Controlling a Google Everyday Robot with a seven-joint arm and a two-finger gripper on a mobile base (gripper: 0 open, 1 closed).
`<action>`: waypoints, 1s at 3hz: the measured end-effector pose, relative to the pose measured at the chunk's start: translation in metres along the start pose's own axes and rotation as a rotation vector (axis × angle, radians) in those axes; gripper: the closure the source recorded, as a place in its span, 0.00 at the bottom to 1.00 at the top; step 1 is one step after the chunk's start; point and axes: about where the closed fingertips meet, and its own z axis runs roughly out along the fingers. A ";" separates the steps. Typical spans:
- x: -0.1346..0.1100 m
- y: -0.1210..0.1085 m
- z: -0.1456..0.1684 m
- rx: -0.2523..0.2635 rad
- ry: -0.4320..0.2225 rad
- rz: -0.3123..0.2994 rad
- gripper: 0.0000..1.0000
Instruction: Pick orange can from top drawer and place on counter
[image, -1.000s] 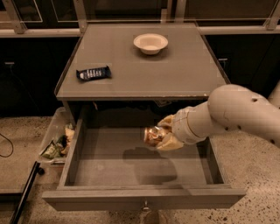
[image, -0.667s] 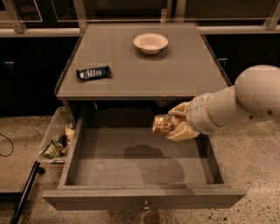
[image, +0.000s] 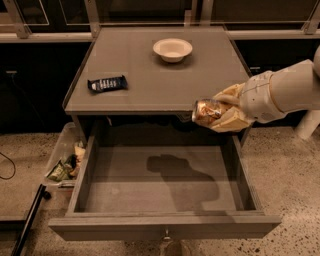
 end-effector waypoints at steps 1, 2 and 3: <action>0.000 0.000 0.000 0.000 0.000 0.000 1.00; -0.003 -0.020 0.002 0.034 -0.001 -0.023 1.00; -0.004 -0.063 0.002 0.111 -0.006 -0.046 1.00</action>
Offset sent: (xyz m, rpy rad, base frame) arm 0.0409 -0.0073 0.0202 -0.0152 -0.0905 -0.0157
